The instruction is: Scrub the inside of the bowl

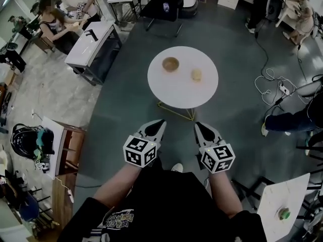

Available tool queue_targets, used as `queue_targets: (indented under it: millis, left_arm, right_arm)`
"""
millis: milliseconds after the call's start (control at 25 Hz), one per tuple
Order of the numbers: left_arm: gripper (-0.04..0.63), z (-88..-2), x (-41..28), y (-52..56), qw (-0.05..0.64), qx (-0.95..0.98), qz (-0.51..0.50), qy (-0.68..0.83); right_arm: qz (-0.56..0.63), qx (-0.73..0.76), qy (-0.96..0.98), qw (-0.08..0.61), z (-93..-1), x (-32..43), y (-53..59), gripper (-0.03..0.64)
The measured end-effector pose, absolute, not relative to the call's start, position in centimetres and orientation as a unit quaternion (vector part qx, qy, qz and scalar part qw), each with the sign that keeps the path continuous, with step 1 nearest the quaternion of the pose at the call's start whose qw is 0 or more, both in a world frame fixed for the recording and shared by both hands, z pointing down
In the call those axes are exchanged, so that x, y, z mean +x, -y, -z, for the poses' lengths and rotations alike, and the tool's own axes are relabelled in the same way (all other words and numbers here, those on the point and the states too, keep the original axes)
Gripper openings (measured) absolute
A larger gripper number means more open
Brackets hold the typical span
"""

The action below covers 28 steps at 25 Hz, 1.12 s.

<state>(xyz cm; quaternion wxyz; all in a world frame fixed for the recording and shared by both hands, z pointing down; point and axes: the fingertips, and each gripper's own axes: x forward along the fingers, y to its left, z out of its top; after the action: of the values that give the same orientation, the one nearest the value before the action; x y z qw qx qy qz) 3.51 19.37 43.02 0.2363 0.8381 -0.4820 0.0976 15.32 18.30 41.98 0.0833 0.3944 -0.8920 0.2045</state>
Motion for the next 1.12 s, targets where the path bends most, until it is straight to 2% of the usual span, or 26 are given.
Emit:
queue_targets:
  millis: [1120]
  left_arm:
    - [0.006,-44.8,-10.3,-7.9,0.249,0.865,-0.094,0.425]
  right_arm:
    - [-0.205,0.479,0.848,0.095,-42.5,3.2,-8.1,0.02]
